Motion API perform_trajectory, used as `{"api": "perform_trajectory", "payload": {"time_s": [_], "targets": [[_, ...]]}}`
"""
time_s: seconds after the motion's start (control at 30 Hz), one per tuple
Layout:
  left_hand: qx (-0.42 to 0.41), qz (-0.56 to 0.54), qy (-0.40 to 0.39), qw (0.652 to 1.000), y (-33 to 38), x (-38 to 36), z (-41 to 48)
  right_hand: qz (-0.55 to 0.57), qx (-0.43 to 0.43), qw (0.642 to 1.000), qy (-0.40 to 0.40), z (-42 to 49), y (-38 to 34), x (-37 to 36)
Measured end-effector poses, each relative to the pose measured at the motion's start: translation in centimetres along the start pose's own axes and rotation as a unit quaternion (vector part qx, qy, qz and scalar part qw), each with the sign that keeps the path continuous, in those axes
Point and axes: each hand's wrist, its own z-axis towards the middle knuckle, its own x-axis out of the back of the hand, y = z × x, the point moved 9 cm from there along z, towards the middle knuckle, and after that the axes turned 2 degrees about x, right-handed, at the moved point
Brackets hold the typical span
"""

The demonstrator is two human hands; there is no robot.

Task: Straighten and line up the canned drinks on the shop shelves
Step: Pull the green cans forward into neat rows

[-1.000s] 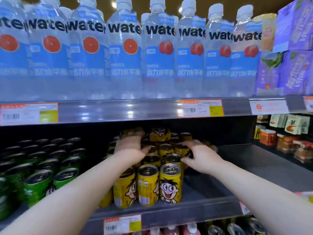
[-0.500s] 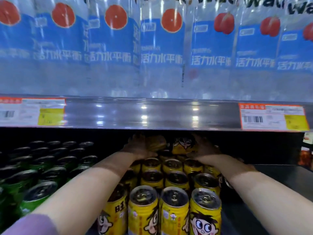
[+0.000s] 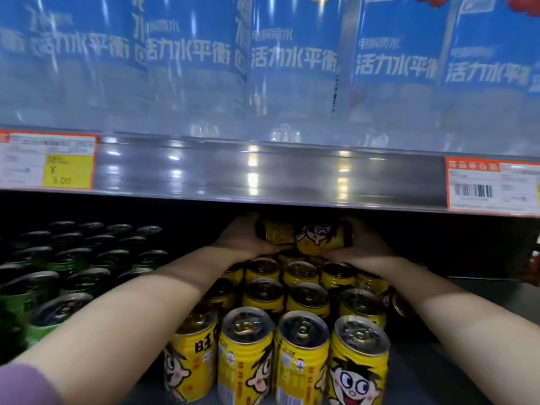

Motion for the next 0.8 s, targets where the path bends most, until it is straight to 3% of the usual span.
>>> {"api": "perform_trajectory", "payload": {"time_s": [0.27, 0.47, 0.57, 0.8], "targets": [[-0.064, -0.088, 0.05, 0.993, 6.4, 0.4, -4.6, 0.107, 0.006, 0.992, 0.062, -5.7, 1.3, 6.8], [-0.061, -0.132, 0.085, 0.986, 12.4, -1.3, -7.3, 0.068, 0.013, 0.995, 0.074, -8.8, 4.4, 11.9], [-0.055, -0.116, 0.096, 0.987, 15.3, -2.4, -8.7, 0.077, 0.008, 0.996, 0.038, -10.3, 5.6, 12.9], [-0.051, 0.027, 0.031, 0.998, 19.8, -6.7, -12.7, 0.037, 0.001, 0.995, -0.091, -12.3, 10.1, 9.8]]}}
